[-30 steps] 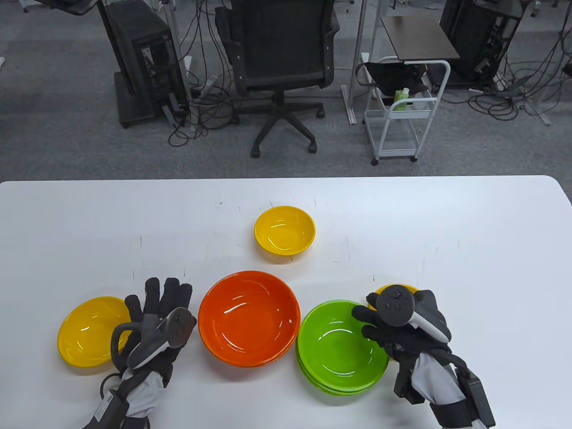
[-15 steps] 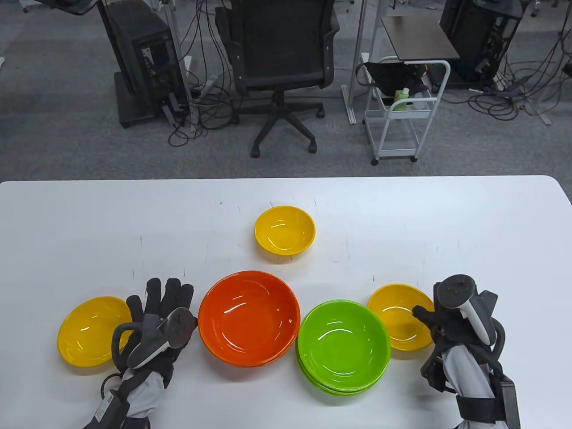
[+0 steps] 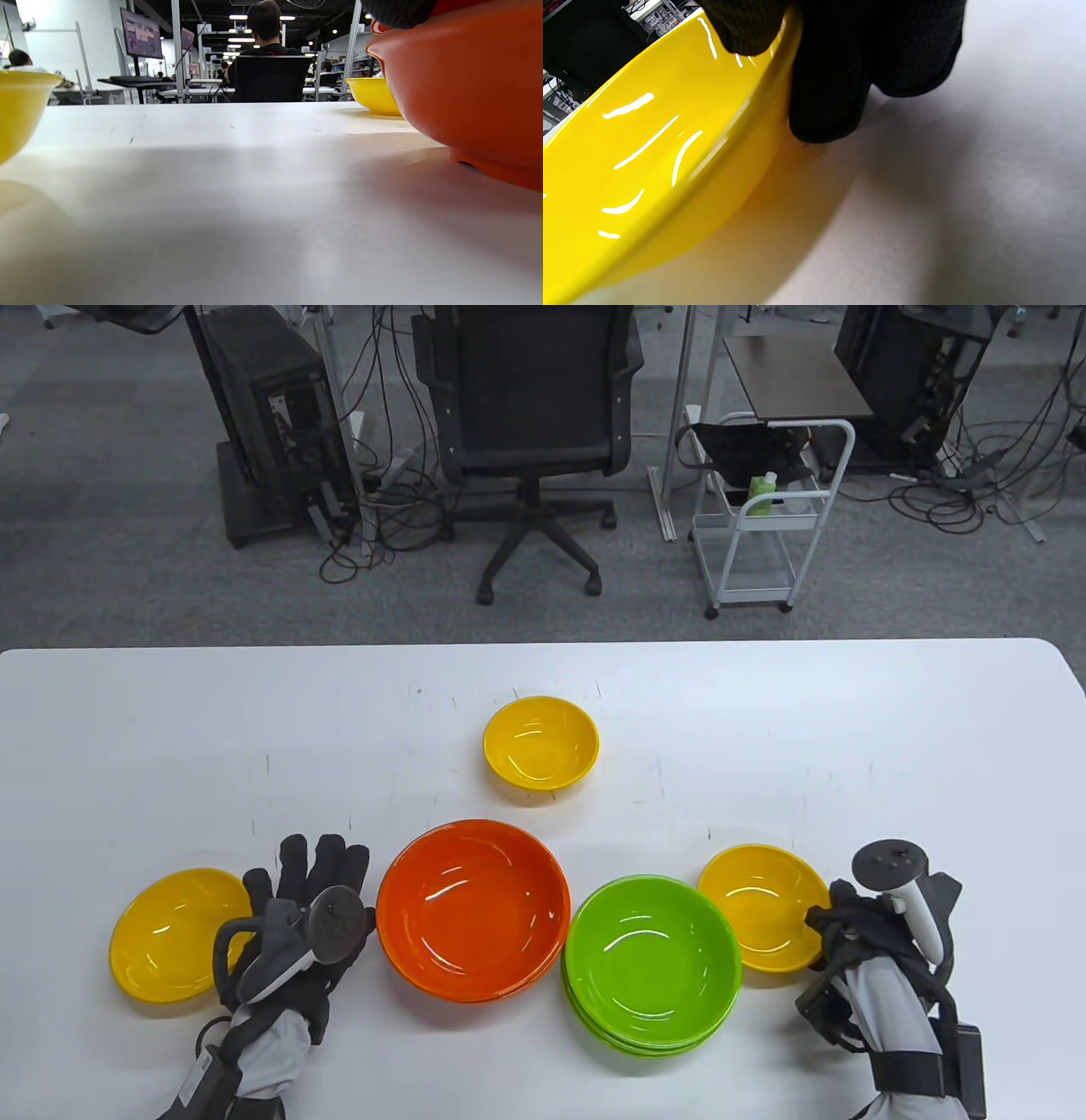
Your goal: Nest bowls by color group
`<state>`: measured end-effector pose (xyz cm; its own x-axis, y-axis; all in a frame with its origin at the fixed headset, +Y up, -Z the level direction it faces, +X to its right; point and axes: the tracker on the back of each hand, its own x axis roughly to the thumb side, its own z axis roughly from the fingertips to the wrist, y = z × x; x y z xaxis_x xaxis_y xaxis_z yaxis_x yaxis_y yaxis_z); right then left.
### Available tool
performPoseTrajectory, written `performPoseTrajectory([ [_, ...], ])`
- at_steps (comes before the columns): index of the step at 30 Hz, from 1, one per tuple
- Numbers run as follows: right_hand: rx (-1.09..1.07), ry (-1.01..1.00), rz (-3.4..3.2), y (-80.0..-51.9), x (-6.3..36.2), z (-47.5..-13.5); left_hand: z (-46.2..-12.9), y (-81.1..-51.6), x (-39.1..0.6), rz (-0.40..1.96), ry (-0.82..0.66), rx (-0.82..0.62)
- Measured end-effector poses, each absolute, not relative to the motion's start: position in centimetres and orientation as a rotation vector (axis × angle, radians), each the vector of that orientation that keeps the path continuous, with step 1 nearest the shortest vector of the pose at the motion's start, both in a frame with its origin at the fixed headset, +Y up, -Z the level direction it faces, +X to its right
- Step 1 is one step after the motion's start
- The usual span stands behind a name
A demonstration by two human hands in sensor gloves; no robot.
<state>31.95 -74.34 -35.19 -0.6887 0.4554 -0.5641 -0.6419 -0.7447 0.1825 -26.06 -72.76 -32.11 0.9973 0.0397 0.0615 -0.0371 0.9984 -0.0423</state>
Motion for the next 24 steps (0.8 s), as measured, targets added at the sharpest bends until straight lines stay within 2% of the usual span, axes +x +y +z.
performPoseTrajectory([
  [9,-0.645,0.437,2.313,-73.9,32.6,-35.1,-32.1,-72.7,-26.4,0.049,-0.054,-0.041],
  [17,-0.681,0.228,2.354,-71.8,33.2,-35.4,-32.1,-72.1,-27.4,0.086,-0.021,-0.033],
  [24,-0.642,0.055,2.385,-68.7,30.2,-37.3,-31.8,-71.9,-28.1,0.115,-0.014,-0.021],
])
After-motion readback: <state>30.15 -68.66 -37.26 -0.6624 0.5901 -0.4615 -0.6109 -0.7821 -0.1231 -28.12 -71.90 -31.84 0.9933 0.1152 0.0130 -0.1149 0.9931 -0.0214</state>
